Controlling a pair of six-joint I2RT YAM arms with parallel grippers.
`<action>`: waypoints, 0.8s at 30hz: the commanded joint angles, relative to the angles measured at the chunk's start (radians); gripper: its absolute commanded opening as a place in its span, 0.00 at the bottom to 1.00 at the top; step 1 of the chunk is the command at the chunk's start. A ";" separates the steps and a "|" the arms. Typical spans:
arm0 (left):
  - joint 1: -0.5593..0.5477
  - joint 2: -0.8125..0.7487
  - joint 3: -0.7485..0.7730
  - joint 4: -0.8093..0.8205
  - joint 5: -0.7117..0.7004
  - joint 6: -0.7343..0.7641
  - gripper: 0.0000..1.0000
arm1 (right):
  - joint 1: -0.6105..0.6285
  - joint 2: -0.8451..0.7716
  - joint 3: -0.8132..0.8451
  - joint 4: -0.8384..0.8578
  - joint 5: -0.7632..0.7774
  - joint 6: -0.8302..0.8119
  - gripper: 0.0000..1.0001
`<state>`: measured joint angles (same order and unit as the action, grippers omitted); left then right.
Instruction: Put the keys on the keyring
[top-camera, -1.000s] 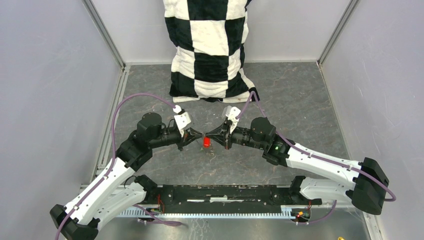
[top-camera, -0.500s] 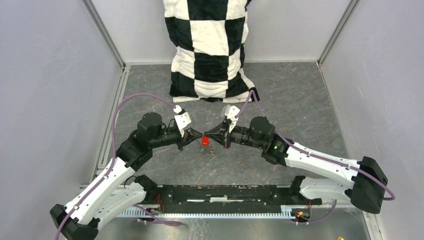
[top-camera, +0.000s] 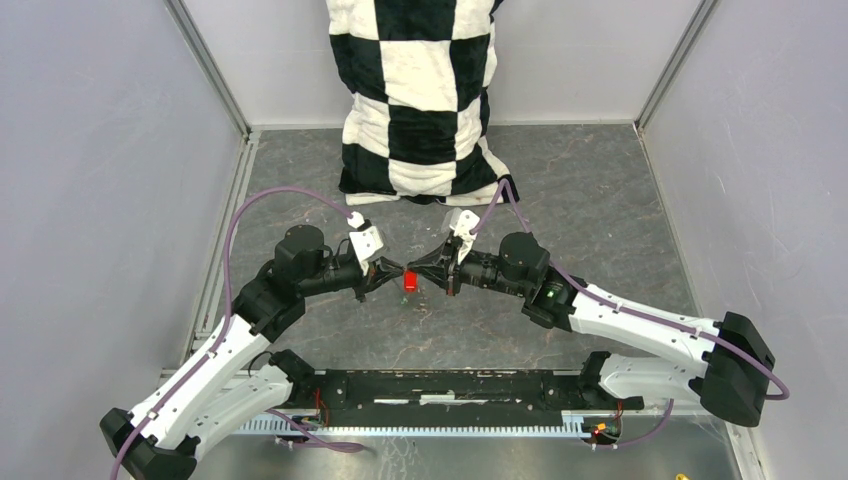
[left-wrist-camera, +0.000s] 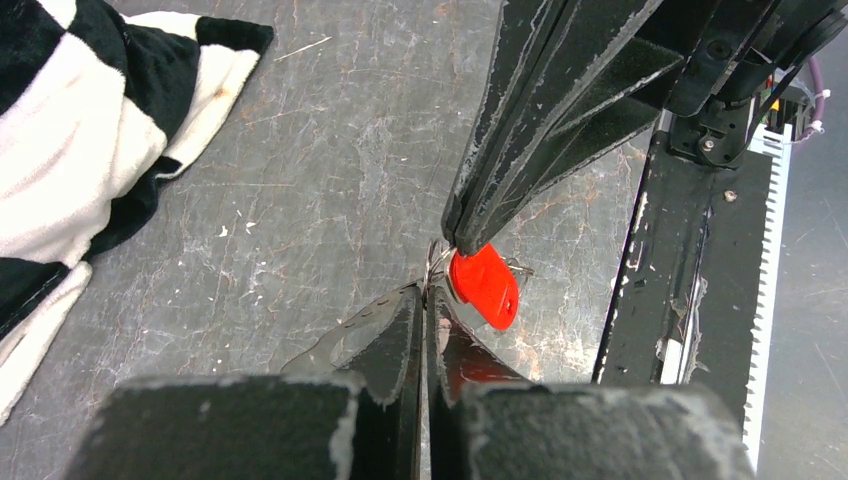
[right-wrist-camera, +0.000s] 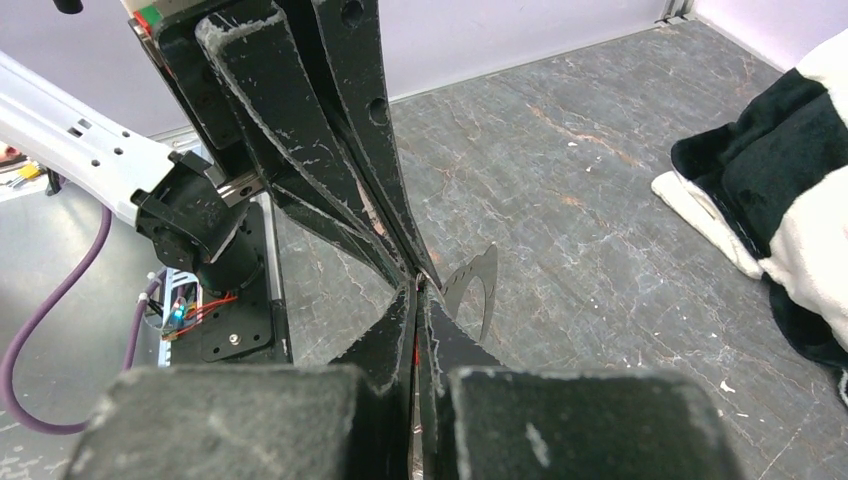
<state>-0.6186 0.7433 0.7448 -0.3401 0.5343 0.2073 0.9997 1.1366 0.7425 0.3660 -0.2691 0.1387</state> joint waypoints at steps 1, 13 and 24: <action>-0.002 -0.017 -0.003 0.034 0.043 0.053 0.02 | 0.003 0.005 0.051 0.062 0.016 0.015 0.01; -0.001 -0.031 -0.007 0.034 0.043 0.071 0.02 | 0.003 0.008 0.055 0.021 0.047 0.010 0.01; -0.001 -0.033 -0.002 0.033 0.040 0.073 0.02 | 0.003 -0.013 0.035 -0.008 0.094 0.001 0.00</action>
<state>-0.6186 0.7269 0.7315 -0.3424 0.5526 0.2363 0.9997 1.1450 0.7498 0.3565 -0.2150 0.1516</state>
